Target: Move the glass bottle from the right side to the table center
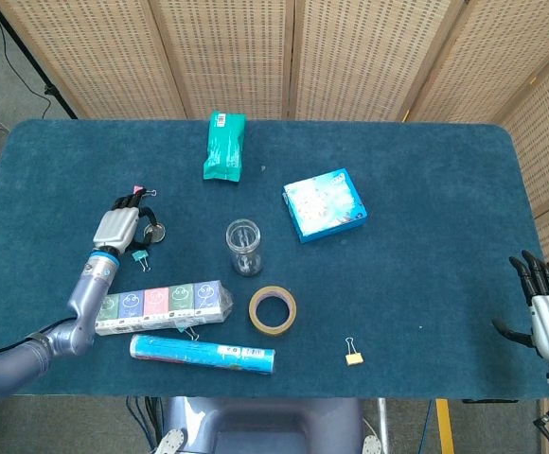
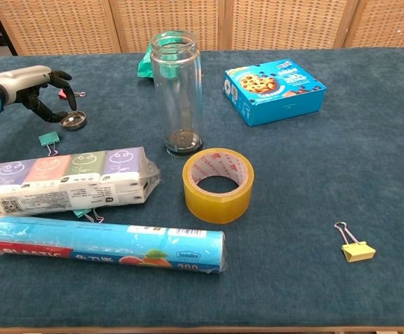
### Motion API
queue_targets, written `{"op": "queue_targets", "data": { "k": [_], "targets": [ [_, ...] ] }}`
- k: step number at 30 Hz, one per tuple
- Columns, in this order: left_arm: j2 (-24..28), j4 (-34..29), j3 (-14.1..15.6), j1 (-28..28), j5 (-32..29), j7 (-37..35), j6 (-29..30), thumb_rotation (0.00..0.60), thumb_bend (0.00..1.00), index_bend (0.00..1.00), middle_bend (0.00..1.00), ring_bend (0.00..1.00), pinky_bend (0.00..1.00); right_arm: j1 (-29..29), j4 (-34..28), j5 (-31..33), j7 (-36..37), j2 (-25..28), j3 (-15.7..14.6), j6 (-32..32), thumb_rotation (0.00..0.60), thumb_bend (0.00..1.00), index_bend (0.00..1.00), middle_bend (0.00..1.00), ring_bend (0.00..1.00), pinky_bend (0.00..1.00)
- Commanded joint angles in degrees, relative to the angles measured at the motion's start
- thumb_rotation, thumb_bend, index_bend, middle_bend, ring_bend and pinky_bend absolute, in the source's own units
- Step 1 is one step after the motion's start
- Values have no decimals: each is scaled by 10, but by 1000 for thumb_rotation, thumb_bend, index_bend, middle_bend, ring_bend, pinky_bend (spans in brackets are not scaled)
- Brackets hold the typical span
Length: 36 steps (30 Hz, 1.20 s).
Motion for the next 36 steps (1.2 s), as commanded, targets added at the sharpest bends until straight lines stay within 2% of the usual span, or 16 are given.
{"op": "queue_targets", "data": {
  "k": [1,7,15,25,31,36],
  "targets": [
    [-5,7,2,0,1,-2,-1,600,454,467,0,0,0,-1,0,-1,1,0,1,-1,600,198,0,0,0,0],
    [-16,20,4,-1,3,-1,-1,600,473,479,0,0,0,-2,-1,-2,8,1,4,-5,600,198,0,0,0,0],
    [-31,30,0,0,0,4,13,600,526,559,0,0,0,-4,-2,-5,16,3,7,-8,600,198,0,0,0,0],
    [-15,-1,-4,10,14,10,47,600,530,580,0,0,0,-6,-6,-8,22,6,10,-10,600,198,0,0,0,0],
    [31,-79,-10,22,35,9,84,600,531,584,0,0,0,-7,-8,-9,22,7,11,-11,600,198,0,0,0,0],
    [107,-209,-22,36,64,19,129,600,531,588,0,0,0,-8,-11,-11,19,7,11,-10,600,198,0,0,0,0]
  ]
}}
